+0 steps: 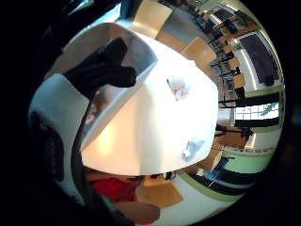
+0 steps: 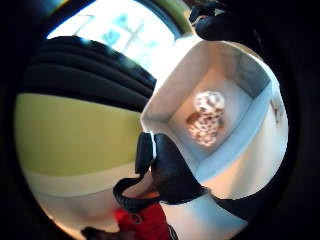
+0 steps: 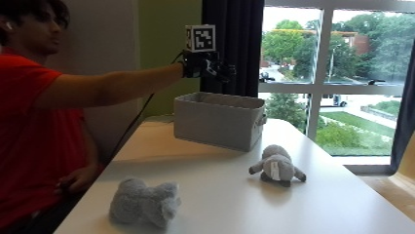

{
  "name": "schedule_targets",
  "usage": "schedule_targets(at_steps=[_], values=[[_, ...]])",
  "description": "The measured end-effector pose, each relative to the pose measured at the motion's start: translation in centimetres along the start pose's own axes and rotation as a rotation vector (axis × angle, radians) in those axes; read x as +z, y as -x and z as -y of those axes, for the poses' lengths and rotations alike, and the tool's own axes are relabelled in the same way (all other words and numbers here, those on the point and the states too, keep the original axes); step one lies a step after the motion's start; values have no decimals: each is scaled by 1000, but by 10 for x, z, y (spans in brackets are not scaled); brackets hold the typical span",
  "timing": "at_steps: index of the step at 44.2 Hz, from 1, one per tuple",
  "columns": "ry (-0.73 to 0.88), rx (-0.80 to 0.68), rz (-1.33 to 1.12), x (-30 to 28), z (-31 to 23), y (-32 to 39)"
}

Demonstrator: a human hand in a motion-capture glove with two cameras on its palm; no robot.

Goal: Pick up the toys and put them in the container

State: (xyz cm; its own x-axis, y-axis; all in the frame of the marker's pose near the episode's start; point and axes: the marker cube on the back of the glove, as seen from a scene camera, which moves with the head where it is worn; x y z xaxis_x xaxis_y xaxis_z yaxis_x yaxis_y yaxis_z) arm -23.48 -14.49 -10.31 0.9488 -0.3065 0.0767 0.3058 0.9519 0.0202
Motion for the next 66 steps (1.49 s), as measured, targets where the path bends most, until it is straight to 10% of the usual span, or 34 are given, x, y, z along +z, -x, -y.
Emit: schedule_targets(at_steps=[66], values=[[37,689,-178,115,-262,-374]])
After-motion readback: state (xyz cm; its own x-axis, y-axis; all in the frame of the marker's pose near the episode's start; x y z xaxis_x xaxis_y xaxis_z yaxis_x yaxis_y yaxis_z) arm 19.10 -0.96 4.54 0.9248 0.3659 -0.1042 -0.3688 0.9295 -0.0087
